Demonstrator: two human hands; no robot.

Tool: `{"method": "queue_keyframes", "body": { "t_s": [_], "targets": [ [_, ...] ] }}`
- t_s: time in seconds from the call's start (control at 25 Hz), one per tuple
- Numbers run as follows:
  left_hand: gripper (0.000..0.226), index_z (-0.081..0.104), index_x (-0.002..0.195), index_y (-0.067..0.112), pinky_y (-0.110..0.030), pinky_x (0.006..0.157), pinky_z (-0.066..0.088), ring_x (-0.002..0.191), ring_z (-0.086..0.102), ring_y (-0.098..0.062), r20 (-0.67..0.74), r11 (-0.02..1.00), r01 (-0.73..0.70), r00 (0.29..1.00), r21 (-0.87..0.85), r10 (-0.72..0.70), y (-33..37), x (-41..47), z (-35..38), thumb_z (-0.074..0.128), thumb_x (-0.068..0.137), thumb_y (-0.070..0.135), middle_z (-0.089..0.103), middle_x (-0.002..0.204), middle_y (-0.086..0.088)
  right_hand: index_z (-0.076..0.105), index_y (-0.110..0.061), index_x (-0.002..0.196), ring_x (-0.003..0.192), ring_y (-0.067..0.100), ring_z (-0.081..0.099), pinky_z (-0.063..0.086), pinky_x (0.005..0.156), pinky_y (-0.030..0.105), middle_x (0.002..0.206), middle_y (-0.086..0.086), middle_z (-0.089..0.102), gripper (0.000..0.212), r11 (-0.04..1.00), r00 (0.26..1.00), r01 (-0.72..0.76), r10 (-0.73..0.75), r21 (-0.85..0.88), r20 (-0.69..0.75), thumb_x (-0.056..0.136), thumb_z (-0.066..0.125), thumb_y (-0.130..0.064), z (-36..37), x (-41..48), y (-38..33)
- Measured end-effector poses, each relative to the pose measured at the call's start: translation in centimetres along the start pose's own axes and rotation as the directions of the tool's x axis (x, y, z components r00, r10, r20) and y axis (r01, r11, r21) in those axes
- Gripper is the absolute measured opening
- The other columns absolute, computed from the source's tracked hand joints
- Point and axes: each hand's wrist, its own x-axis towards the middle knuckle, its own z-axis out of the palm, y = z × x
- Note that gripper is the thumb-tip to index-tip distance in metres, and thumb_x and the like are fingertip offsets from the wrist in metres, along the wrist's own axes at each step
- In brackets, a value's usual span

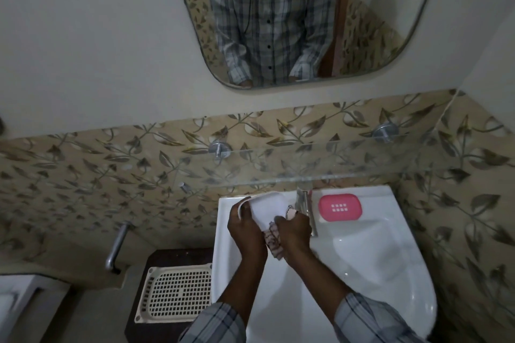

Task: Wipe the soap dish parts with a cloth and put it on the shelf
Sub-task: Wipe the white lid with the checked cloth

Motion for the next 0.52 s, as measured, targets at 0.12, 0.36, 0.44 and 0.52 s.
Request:
{"method": "queue_keyframes", "body": {
  "t_s": [0.12, 0.36, 0.44, 0.52],
  "targets": [
    [0.032, 0.061, 0.118, 0.005, -0.047, 0.089, 0.056, 0.100, 0.065, -0.033, 0.224, 0.942, 0.309, 0.935, -0.128, -0.276, -0.7, 0.1, -0.7, 0.055, 0.099, 0.030, 0.066, 0.114, -0.020, 0.068, -0.006, 0.079, 0.078, 0.034, 0.072, 0.061, 0.074, 0.042, 0.083, 0.018, 0.075, 0.002, 0.999, 0.998, 0.036, -0.037, -0.009, -0.048, 0.078, 0.067, -0.007, -0.9, 0.3, -0.2],
    [0.049, 0.052, 0.126, 0.000, -0.055, 0.095, 0.051, 0.110, 0.060, -0.042, 0.571, 0.515, 0.795, 0.596, -0.319, -0.565, 0.1, -0.6, -3.9, 0.043, 0.095, 0.037, 0.055, 0.128, -0.029, 0.060, -0.008, 0.130, 0.109, 0.010, 0.064, 0.051, 0.094, 0.018, 0.118, 0.007, 0.070, 0.052, 0.828, 0.841, 0.541, -0.535, -0.147, 0.081, 0.085, 0.055, 0.017, -2.8, -1.6, 0.6],
    [0.056, 0.047, 0.137, -0.004, -0.059, 0.109, 0.034, 0.113, 0.054, -0.048, 0.613, 0.405, 0.823, 0.567, -0.398, -0.550, 0.4, 0.6, -3.6, 0.037, 0.096, 0.033, 0.054, 0.130, -0.032, 0.054, -0.003, 0.135, 0.125, 0.002, 0.055, 0.038, 0.102, 0.005, 0.136, 0.005, 0.058, 0.057, 0.738, 0.722, 0.671, -0.628, -0.073, 0.291, 0.085, 0.054, 0.023, -3.2, -2.6, 1.7],
    [0.049, 0.052, 0.132, -0.009, -0.054, 0.103, 0.046, 0.103, 0.063, -0.046, 0.607, 0.386, 0.818, 0.575, -0.426, -0.549, 0.5, 1.6, -3.7, 0.038, 0.095, 0.021, 0.062, 0.118, -0.033, 0.043, 0.004, 0.142, 0.138, 0.020, 0.045, 0.026, 0.113, 0.008, 0.147, 0.014, 0.046, 0.059, 0.571, 0.575, 0.804, -0.674, -0.166, 0.464, 0.086, 0.056, 0.019, -4.1, -2.6, 2.5]
  ]
}}
